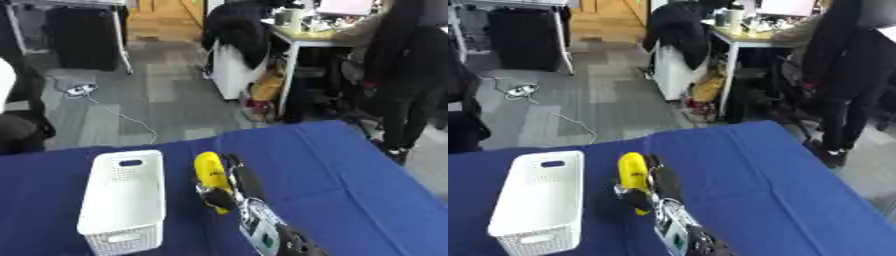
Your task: Pick up objects on the table and place them in the box.
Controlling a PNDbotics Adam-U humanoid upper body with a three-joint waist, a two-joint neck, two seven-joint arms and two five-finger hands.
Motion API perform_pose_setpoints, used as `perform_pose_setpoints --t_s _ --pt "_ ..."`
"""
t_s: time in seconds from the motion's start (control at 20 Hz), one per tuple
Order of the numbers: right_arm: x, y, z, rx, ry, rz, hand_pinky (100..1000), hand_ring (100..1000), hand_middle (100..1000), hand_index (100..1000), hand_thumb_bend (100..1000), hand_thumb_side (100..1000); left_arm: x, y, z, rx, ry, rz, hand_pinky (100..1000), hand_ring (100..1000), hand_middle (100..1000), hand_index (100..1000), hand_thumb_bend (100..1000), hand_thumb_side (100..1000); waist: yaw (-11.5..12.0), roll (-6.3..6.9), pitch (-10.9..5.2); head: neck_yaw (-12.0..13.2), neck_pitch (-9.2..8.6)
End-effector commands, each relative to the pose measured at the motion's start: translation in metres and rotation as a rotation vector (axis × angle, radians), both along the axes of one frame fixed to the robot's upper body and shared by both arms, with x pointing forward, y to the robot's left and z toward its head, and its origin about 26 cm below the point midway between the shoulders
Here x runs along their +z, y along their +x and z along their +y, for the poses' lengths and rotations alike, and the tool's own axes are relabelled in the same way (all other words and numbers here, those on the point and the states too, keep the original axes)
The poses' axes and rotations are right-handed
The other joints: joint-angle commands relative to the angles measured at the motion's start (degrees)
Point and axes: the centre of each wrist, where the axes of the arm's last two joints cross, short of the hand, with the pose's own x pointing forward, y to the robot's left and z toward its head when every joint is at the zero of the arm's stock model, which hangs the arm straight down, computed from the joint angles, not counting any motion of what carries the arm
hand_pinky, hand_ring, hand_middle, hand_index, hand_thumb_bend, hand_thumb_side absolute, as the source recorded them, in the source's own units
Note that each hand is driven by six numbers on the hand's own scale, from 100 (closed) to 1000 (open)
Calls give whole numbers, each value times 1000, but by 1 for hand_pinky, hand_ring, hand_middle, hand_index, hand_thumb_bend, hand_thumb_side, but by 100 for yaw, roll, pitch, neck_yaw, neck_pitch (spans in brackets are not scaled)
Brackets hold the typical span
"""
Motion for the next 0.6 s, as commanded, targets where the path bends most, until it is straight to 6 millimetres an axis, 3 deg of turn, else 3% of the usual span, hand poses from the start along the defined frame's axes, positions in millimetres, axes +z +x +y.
perform_pose_setpoints --t_s 0.05,0.1,0.6 --pt "12 9 -10 -28 -46 -19 908 789 955 962 578 680 8 -2 -4 -22 -5 -26 674 594 890 898 268 850 42 2 -50 -419 -187" --pt "11 10 -11 -32 -51 -10 905 791 956 960 515 709 8 -2 -4 -24 -7 -25 673 593 888 897 269 851 66 -8 -37 -499 -216" --pt "-2 14 -15 -58 -112 52 900 800 947 938 512 717 10 -2 -12 -56 -20 -17 672 592 889 898 274 852 290 -69 105 -777 -341"
